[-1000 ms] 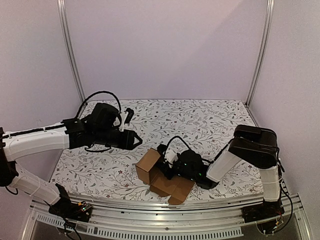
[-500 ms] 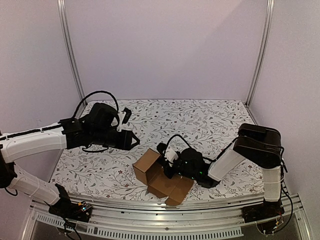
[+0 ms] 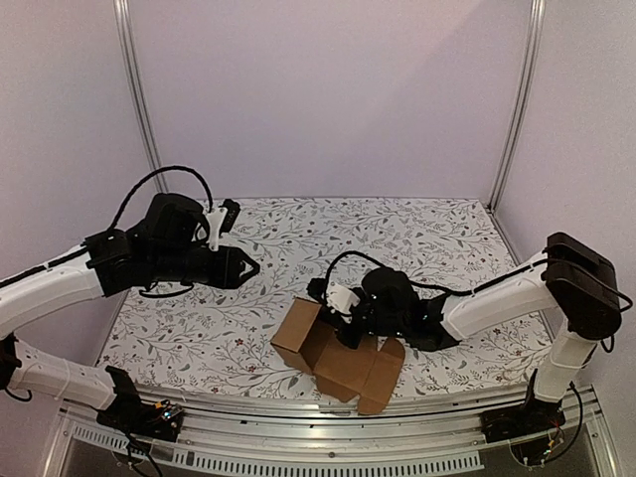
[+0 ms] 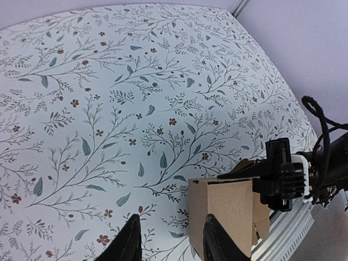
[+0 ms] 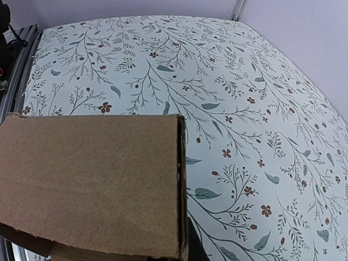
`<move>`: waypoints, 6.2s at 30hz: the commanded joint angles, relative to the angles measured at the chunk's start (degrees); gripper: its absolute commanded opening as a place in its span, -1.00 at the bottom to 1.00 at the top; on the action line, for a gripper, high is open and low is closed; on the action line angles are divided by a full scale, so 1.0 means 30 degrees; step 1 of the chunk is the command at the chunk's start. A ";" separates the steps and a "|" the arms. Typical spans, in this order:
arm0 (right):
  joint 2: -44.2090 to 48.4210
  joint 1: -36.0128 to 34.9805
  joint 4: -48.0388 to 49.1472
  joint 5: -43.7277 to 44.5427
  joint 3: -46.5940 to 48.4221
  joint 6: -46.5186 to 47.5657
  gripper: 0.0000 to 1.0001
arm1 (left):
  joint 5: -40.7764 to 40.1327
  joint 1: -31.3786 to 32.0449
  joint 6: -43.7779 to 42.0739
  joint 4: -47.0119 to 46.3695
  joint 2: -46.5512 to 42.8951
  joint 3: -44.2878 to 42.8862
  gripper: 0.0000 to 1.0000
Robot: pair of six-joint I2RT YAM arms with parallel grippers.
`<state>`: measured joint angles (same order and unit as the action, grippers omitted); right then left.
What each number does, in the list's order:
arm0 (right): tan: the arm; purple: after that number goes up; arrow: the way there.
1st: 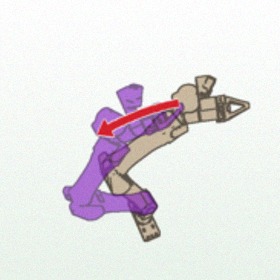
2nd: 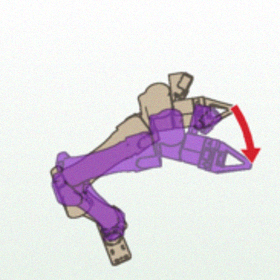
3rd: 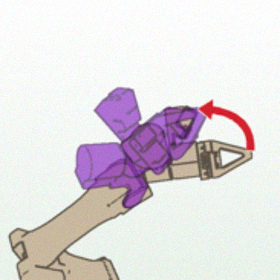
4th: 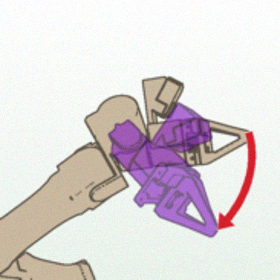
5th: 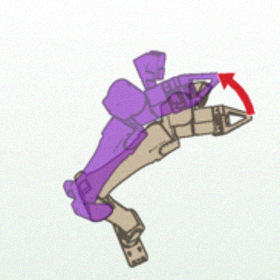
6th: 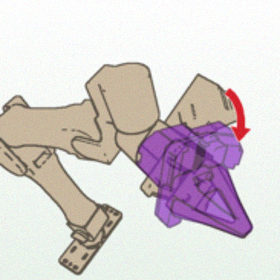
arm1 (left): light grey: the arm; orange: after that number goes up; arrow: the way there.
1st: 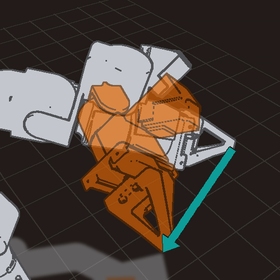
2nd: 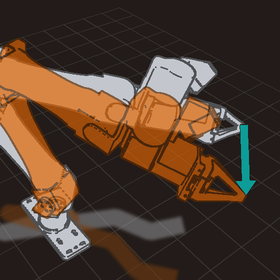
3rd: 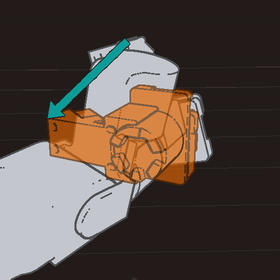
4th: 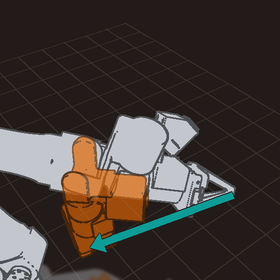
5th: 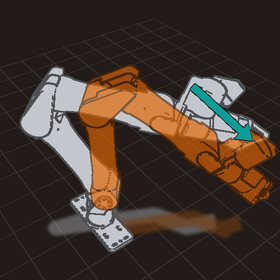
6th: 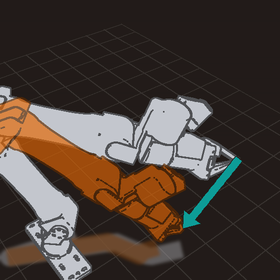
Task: Fold the paper box
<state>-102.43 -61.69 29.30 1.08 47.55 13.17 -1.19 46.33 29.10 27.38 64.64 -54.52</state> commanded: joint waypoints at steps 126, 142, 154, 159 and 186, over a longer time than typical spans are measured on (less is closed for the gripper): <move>0.1771 0.1594 -3.6373 0.1114 1.6806 -1.3777 -0.47 | 0.3149 -0.1145 -0.2618 -0.1189 0.0445 0.1782 0.14; 0.0580 -0.0081 -3.6568 0.4398 1.9132 -0.7782 -1.00 | 0.2965 -0.1167 -0.2852 -0.0283 -0.0668 0.0958 0.15; 0.0656 -0.0323 -3.4103 0.3325 1.9565 0.3552 -1.00 | 0.5180 -0.0969 -0.2566 -0.2399 -0.0621 0.1680 0.17; -0.0168 -0.0317 -3.3856 0.3375 2.0304 0.5289 -1.00 | 0.5416 -0.0529 -0.3069 -0.3561 0.0287 0.1751 0.24; -0.1671 0.0013 -3.4019 0.0897 2.1064 0.4943 -1.00 | 0.5205 0.2615 -0.7813 -1.1772 0.4416 0.4316 -0.14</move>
<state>-106.28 -62.15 -73.10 5.26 109.32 29.26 12.32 53.08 6.52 -5.58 75.48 -40.82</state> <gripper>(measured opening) 0.006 0.453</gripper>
